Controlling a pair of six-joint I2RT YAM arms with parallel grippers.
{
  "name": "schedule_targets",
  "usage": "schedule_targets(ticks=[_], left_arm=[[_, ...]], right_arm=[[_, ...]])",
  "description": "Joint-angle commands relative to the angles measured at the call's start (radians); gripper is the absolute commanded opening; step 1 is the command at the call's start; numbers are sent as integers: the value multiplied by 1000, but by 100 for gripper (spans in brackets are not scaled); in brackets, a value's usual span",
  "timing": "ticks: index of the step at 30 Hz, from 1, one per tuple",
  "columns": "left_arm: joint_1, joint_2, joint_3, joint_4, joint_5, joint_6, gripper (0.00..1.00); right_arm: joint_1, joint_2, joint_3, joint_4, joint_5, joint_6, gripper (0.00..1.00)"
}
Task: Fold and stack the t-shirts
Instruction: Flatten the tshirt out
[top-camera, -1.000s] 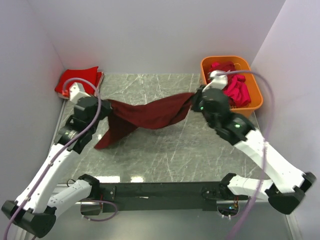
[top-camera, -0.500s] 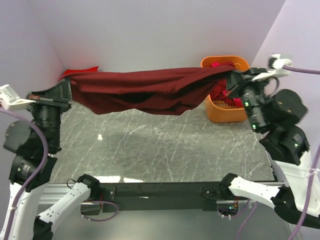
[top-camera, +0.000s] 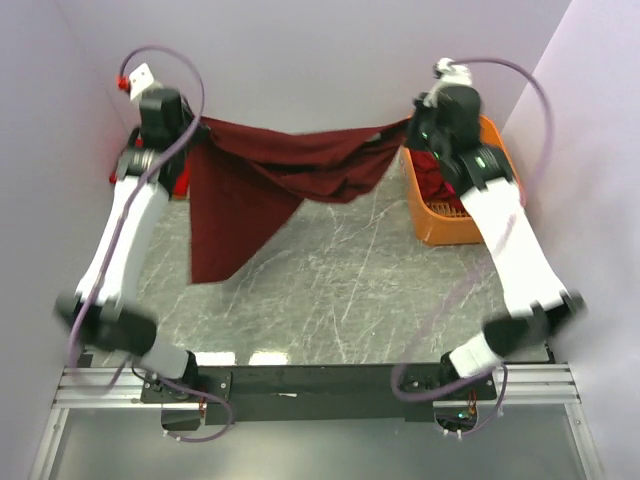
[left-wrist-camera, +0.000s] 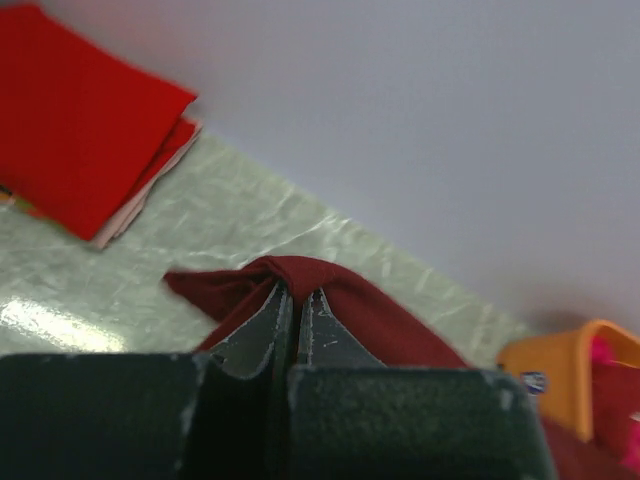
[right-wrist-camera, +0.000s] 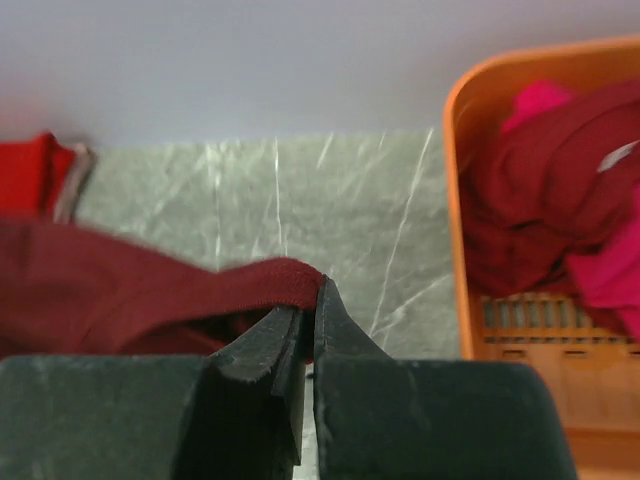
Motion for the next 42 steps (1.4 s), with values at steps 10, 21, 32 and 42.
schedule_targets(ticks=[10, 21, 32, 42], left_arm=[[83, 121, 93, -23, 169, 38, 1], [83, -160, -734, -20, 94, -284, 99], [93, -285, -874, -84, 11, -379, 99], [299, -309, -990, 18, 97, -457, 100]], right_arm=[[-52, 8, -105, 75, -215, 64, 0], [-52, -171, -829, 104, -101, 246, 50], [339, 7, -610, 165, -171, -17, 71], [611, 700, 157, 84, -281, -33, 69]])
